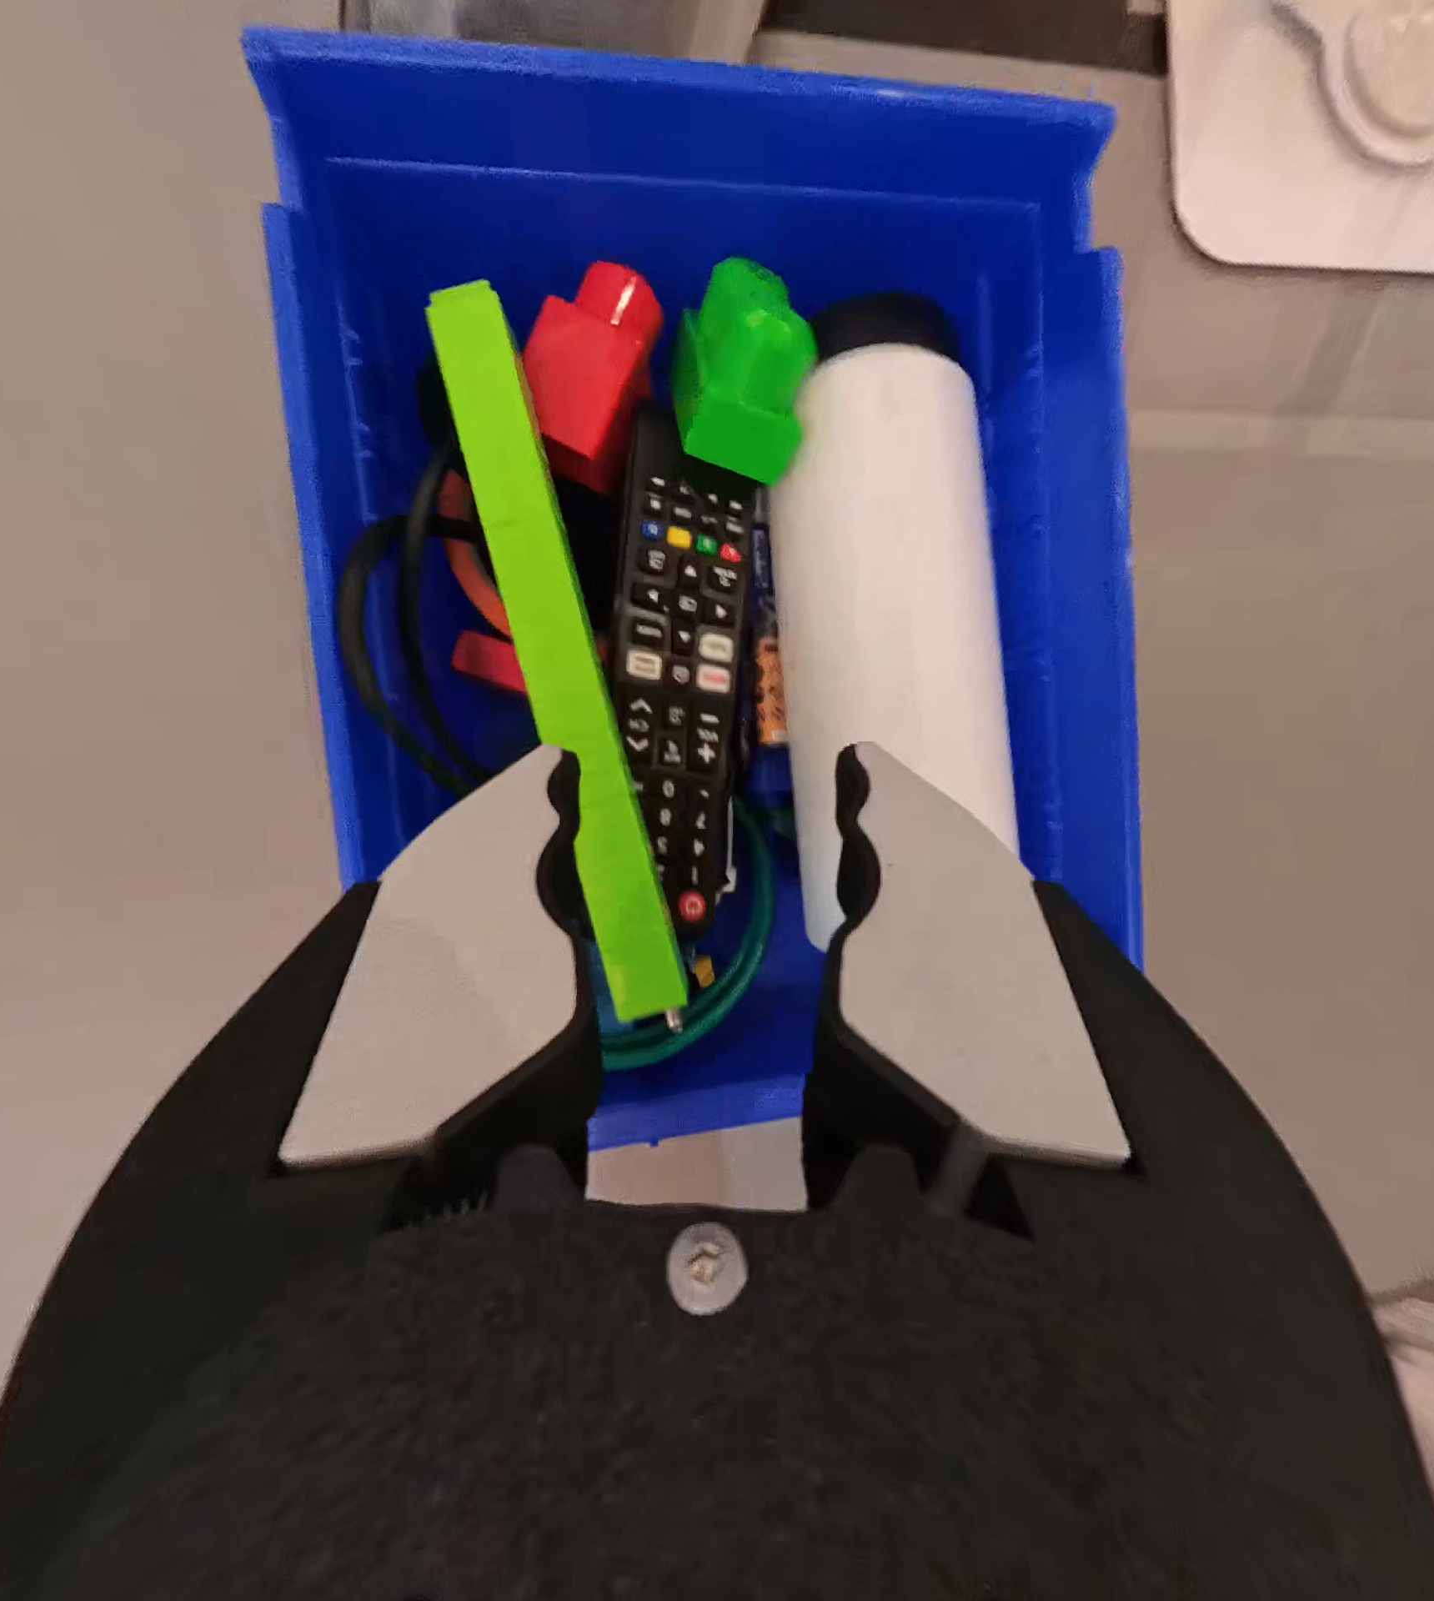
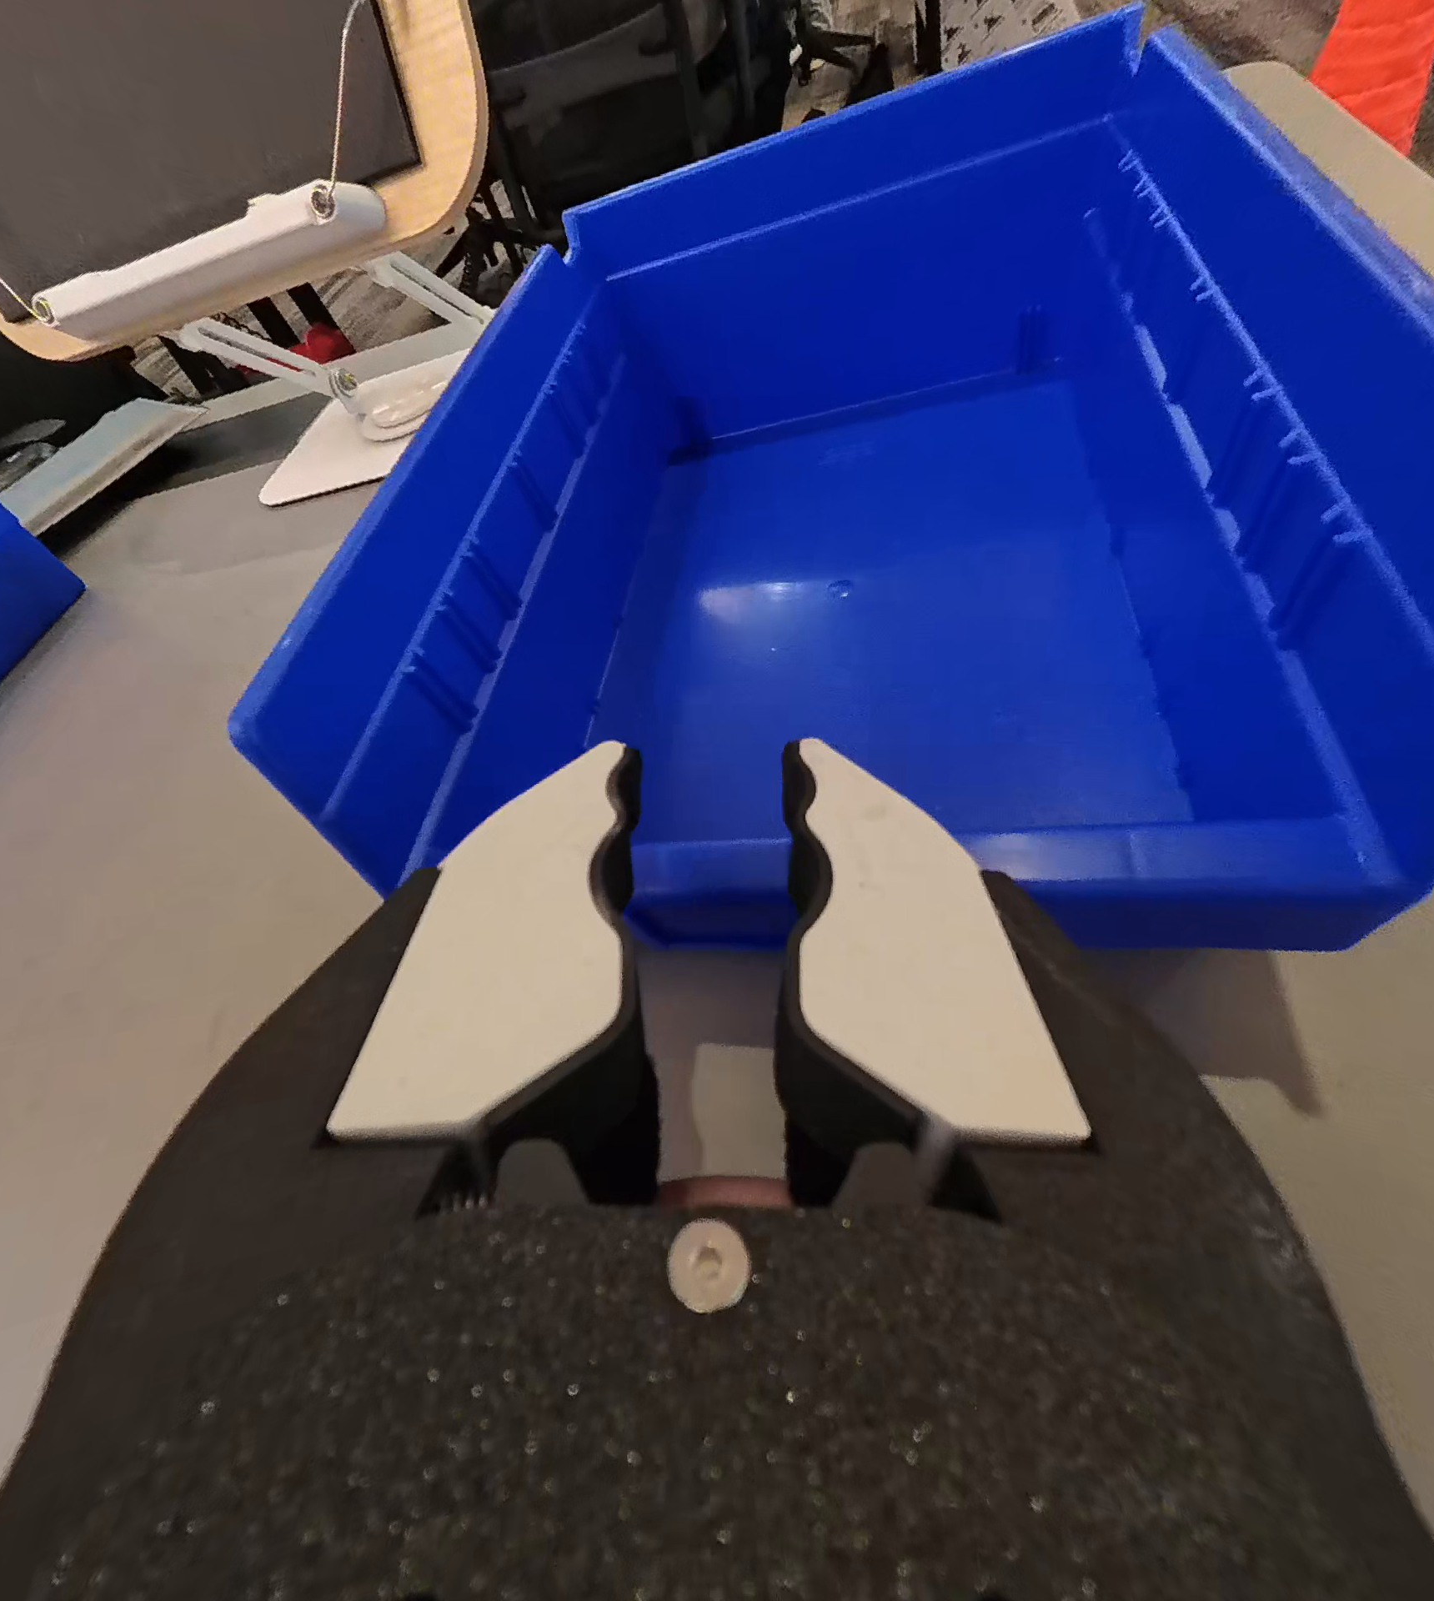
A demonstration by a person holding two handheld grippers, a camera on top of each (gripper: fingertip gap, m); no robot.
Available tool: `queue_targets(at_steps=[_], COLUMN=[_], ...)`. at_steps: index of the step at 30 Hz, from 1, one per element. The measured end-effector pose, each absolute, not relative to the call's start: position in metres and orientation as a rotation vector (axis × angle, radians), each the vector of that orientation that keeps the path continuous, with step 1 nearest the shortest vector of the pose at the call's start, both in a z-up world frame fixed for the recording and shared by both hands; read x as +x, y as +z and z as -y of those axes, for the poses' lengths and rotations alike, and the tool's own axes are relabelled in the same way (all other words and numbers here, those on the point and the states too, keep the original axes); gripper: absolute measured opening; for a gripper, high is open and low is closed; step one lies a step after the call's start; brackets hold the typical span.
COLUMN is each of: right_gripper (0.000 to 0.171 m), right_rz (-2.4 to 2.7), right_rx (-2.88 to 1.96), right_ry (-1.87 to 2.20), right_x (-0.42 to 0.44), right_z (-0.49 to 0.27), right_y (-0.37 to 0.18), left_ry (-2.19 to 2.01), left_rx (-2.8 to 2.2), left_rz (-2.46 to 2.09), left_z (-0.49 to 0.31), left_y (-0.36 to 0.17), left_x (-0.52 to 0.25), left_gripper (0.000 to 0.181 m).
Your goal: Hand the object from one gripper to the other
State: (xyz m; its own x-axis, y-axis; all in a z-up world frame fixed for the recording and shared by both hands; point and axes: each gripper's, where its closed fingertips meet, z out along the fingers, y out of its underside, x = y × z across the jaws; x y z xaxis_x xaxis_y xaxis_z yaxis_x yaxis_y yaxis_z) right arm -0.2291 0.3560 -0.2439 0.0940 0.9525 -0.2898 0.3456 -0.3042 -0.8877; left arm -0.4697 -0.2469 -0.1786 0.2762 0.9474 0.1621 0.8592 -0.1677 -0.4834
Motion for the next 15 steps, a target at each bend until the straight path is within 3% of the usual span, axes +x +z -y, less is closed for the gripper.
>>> queue_targets(at_steps=[7, 11, 15], right_gripper=[0.032, 0.032, 0.032], right_rz=[1.312, 1.318, 1.314], right_rx=[-1.746, -1.752, -1.757], right_ry=[1.225, 1.225, 1.227], right_x=[-0.225, -0.222, -0.221], right_z=[-0.350, -0.349, -0.349], right_y=[-0.247, -0.248, -0.248], left_ry=[0.096, 0.105, 0.041], left_rx=[-2.232, -2.246, -2.251], left_rz=[1.815, 1.870, 1.820], left_z=[0.263, 0.270, 0.271], left_y=[-0.226, -0.242, -0.244], left_x=[-0.496, -0.496, -0.490], left_gripper=[0.055, 0.025, 0.023])
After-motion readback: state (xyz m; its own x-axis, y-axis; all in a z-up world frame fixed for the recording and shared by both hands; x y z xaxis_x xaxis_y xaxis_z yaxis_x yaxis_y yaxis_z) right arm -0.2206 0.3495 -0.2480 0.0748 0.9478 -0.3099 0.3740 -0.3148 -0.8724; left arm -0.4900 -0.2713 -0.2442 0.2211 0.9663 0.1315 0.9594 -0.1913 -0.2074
